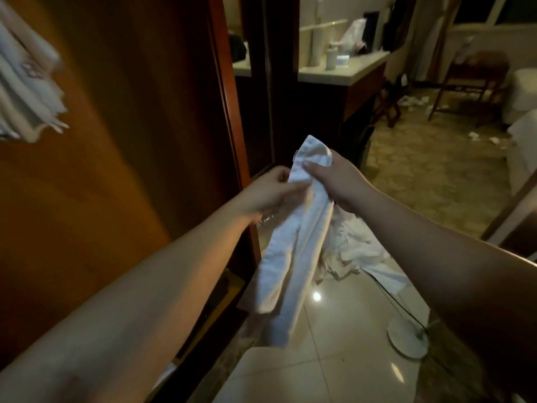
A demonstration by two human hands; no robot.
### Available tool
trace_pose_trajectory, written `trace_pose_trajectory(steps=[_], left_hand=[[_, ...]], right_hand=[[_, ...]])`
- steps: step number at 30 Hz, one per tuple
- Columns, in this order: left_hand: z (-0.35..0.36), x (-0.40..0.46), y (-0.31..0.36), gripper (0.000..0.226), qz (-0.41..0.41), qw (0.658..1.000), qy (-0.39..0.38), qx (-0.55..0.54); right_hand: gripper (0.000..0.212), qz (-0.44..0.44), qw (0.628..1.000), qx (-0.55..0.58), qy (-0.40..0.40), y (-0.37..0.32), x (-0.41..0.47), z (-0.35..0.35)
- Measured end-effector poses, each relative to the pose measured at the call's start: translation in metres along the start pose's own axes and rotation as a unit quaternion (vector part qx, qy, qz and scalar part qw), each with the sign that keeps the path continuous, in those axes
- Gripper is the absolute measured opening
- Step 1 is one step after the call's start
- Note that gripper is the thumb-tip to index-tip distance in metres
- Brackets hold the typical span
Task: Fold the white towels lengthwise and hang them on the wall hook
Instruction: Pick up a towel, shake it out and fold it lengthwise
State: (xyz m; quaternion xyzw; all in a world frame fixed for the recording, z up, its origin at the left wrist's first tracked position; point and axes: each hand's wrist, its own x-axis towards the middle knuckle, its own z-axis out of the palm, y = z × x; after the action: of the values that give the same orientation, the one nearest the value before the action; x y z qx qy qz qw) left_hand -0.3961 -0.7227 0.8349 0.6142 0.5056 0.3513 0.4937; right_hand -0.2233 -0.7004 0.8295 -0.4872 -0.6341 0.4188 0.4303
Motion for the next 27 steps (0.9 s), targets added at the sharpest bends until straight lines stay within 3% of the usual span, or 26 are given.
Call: trace_pose_trajectory(steps=[3,7,12,17,20,24,27], left_hand=[[0.002,-0.017,-0.013,0.022,-0.022,0.998,-0.007,0.050],[-0.006,-0.027,-0.020,0.024,-0.051,0.992,0.048,0.105],[-0.025,-0.035,-0.037,0.009,-0.082,0.948,0.139,0.273],[-0.057,-0.055,-0.042,0.014,-0.092,0.903,0.234,0.347],[-0.078,-0.065,-0.022,0.020,-0.069,0.876,0.266,0.397],[-0.088,-0.075,0.023,0.026,-0.054,0.876,0.292,0.380],[-0.090,-0.085,0.058,0.035,-0.053,0.899,0.280,0.333]], right_hand=[[0.035,-0.038,0.998,0.044,0.009,-0.031,0.003,-0.001],[0.044,-0.049,0.996,0.039,0.070,-0.063,-0.003,-0.021],[0.026,-0.058,0.993,0.041,0.090,-0.070,-0.018,-0.050],[0.031,-0.037,0.988,0.061,0.138,-0.065,-0.033,-0.070],[0.014,-0.026,0.986,0.049,0.155,-0.062,-0.040,-0.085],[0.020,0.003,0.985,0.050,0.165,-0.063,-0.045,-0.106],[0.024,0.035,0.987,0.061,0.143,-0.061,-0.047,-0.119]])
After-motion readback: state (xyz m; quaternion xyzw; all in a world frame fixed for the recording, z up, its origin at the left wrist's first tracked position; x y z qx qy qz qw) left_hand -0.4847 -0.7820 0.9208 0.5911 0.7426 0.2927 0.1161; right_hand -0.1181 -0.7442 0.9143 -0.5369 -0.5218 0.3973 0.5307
